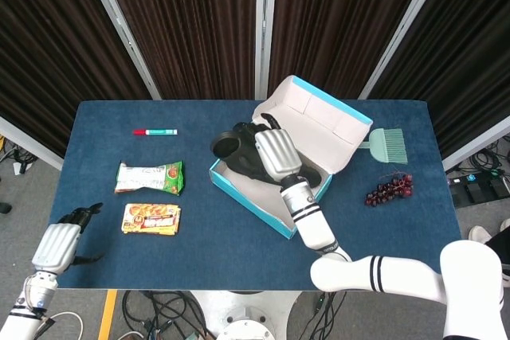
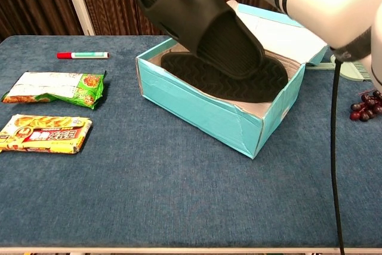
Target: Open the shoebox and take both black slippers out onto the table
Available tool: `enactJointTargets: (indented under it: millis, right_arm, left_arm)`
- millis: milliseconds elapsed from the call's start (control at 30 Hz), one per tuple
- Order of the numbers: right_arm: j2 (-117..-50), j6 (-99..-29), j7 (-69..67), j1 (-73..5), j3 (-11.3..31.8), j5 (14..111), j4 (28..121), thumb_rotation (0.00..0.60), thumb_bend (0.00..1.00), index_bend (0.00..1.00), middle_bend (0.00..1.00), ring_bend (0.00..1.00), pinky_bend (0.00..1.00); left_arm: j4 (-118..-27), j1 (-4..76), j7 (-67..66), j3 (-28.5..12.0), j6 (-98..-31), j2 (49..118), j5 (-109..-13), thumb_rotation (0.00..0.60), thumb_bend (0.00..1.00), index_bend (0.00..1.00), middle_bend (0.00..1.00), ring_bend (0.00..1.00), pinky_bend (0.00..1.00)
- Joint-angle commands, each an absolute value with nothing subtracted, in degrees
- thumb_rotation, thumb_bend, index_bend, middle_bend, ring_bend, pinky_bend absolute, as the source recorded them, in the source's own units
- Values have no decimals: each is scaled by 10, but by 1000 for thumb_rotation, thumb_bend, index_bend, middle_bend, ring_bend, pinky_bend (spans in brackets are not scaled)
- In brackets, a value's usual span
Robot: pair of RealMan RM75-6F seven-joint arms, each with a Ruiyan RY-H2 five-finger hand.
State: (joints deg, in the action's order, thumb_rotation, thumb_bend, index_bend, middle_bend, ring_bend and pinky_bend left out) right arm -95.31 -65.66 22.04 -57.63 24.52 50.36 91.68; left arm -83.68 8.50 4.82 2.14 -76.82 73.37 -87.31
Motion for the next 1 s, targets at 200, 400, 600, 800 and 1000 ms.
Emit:
enactJointTargets:
  millis: [200, 400, 600, 800, 1000]
  right_arm:
    - [-951, -663, 225, -598, 279, 514, 942, 600, 620, 304, 743, 591, 130]
    - [-969, -661, 235, -625, 300, 497, 961, 600, 620, 305, 743, 591, 138]
    - [-998, -661, 245, -654, 308, 482, 967, 600, 621, 304, 743, 591, 139]
    - [-1029, -644, 222, -680, 330, 446, 976, 600, 627, 306, 743, 591, 144]
    - [-1055, -635, 207, -701, 345, 414, 963, 600, 628, 308, 743, 592, 145]
  left_arm:
    - [-841, 86, 48, 21, -768, 733, -873, 600, 0, 119, 203, 171, 306]
    - [-843, 87, 48, 19, -769, 732, -874, 600, 0, 120, 203, 172, 306]
    - [-843, 86, 48, 20, -771, 731, -874, 600, 0, 120, 204, 171, 306]
    - [-840, 85, 51, 20, -772, 732, -872, 600, 0, 121, 204, 172, 306]
    - [-835, 85, 56, 20, -770, 734, -872, 600, 0, 121, 204, 172, 306]
